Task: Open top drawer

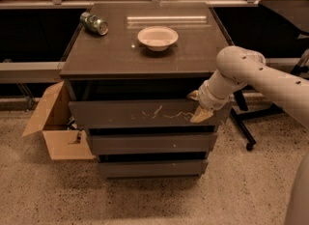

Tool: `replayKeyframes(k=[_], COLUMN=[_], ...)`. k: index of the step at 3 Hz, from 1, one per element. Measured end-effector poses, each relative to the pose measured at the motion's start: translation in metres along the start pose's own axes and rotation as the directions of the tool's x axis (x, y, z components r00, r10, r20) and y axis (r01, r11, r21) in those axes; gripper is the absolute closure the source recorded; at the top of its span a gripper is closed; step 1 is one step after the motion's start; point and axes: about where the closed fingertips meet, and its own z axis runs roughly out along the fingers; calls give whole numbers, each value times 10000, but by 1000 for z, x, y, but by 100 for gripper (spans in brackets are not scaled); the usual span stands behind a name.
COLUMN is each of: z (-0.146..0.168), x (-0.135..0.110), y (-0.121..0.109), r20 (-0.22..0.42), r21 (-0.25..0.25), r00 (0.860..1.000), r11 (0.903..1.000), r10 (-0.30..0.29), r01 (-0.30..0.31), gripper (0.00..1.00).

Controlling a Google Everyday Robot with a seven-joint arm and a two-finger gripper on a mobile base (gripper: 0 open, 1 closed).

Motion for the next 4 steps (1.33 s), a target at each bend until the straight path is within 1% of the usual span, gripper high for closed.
replayKeyframes(k=[1,2,3,4], z=[-4,-9,-10,-10], x=[-4,-6,-6,-6], y=[2,1,1,1], r20=[36,36,36,37], r21=[-17,-17,-18,-19], r00=[10000,10000,10000,10000], r11=[10000,10000,10000,10000], r10=[-77,-77,-77,-77], r01=[77,77,77,78], gripper=[87,100,86,55])
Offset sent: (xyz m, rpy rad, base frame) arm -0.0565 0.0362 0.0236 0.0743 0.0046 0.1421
